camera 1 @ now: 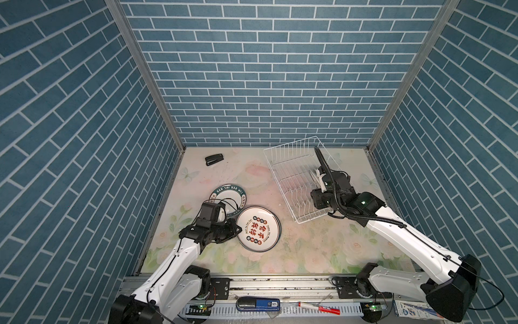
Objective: Unload the plates from the dish rack
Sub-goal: 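Set the plate on the first plate, open left gripper while right returns to rack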
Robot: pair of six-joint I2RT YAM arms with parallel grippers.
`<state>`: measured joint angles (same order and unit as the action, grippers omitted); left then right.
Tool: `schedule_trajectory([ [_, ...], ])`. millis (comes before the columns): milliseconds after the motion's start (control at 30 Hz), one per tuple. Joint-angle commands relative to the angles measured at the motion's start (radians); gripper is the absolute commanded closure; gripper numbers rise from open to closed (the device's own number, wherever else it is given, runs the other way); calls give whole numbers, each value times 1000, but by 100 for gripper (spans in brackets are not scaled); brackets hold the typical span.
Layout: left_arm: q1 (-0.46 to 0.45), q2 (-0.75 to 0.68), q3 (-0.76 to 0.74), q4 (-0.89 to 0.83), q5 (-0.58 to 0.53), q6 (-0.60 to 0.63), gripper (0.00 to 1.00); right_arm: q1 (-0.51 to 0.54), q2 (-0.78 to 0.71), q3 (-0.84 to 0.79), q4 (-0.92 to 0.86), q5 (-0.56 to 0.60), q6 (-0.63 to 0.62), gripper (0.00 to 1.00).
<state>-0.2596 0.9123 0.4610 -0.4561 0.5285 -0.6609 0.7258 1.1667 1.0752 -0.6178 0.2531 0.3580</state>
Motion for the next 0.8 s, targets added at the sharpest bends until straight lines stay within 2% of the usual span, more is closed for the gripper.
schedule_trajectory([
  [0, 2, 21, -1, 41, 6, 10, 99, 10, 8, 16, -53, 87, -36, 48],
  [167, -1, 48, -9, 57, -2, 12, 99, 34, 28, 41, -68, 130, -52, 49],
  [433, -9, 69, -6, 45, -26, 17, 86, 70, 128, 105, -103, 240, -60, 49],
  [567, -9, 68, 0, 27, -49, 22, 66, 87, 168, 128, -124, 312, -60, 49],
  [767, -10, 79, 4, 28, -57, 26, 55, 99, 186, 135, -134, 362, -63, 49],
])
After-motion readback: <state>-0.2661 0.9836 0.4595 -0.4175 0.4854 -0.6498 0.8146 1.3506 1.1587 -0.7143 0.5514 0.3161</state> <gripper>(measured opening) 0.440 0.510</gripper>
